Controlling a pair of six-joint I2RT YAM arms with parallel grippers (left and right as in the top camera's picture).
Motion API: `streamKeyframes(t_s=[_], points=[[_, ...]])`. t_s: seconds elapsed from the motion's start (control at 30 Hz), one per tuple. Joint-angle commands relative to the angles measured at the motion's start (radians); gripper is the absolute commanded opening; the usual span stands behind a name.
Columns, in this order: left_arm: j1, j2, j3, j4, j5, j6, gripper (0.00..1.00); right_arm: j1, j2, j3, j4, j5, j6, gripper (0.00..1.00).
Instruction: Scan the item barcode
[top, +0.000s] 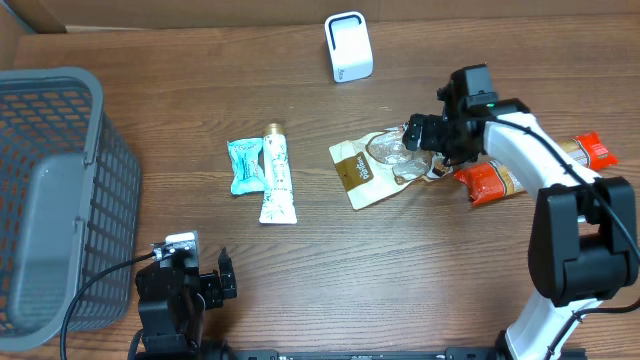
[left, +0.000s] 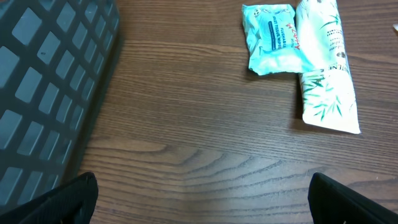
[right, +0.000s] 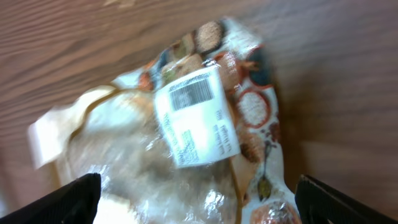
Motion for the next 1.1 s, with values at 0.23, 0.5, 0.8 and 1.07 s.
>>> streamKeyframes(t_s=[0.23, 0.5, 0.8, 1.07], points=[[0.005, -0.004, -0.002, 0.004, 0.010, 0.019, 1.00, -0.004, -0.057, -0.010, -0.225, -0.204, 0.427, 1.00], [0.005, -0.004, -0.002, 0.004, 0.010, 0.019, 0.99, 0.028, -0.056, -0.029, -0.233, -0.188, 0.383, 1.00], [0.005, -0.004, -0.002, 0.004, 0.010, 0.019, 1.00, 0.169, -0.056, -0.184, 0.006, -0.106, 0.482, 0.99], [0.005, -0.004, -0.002, 0.004, 0.010, 0.019, 1.00, 0.191, -0.056, -0.241, 0.159, 0.144, 0.500, 0.96]])
